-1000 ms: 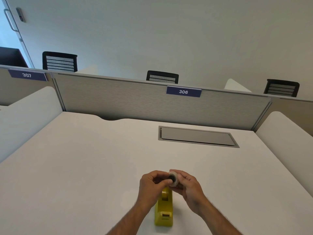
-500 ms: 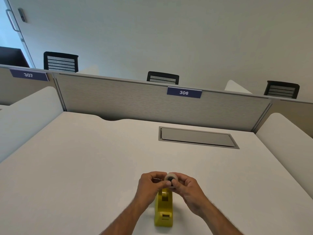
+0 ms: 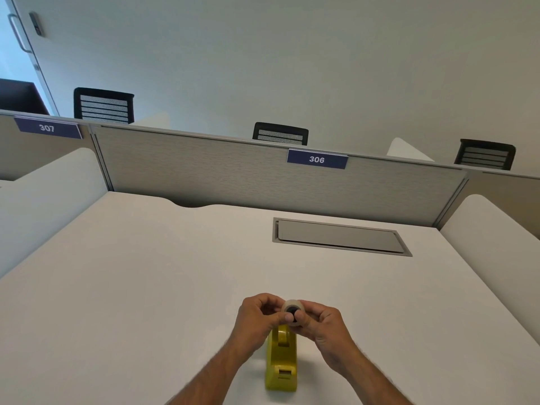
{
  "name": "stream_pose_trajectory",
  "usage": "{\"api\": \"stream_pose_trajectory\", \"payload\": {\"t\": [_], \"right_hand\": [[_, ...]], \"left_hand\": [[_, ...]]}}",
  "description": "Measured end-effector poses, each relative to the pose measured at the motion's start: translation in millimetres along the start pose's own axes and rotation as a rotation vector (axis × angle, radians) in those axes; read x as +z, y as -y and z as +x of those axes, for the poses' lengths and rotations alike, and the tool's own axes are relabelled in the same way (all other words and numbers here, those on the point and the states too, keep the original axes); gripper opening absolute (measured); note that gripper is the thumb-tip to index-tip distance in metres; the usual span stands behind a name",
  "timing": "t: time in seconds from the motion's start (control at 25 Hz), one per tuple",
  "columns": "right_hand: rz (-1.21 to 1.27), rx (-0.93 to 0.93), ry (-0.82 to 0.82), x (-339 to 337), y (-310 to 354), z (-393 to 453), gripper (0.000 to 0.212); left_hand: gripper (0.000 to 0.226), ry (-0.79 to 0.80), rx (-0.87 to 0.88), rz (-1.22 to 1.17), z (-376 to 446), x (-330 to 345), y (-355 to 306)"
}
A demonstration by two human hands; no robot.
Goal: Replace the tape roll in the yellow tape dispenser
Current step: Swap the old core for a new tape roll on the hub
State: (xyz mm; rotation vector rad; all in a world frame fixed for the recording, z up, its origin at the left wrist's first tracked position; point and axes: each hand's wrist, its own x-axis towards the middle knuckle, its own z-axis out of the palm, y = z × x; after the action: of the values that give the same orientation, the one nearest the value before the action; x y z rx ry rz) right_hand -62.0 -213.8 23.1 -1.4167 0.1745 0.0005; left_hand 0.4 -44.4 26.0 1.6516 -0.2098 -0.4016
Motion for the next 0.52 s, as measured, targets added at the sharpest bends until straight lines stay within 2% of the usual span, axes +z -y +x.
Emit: {"api": "stream_pose_trajectory", "payload": {"t": [0.36,0.52], "right_hand": [[-0.042,-0.031,0.011,1.8,-1.7,-1.4,0.032],[-0.079,-0.043,-0.017,4.9,0.7,-2.7,0.039]], "left_hand": [[0.023,0.052,0.029,-0.002,-0.2,-5.3,1.7],[0.022,0.065,0.056,-0.011,-0.4,-6.9,1.2]]}}
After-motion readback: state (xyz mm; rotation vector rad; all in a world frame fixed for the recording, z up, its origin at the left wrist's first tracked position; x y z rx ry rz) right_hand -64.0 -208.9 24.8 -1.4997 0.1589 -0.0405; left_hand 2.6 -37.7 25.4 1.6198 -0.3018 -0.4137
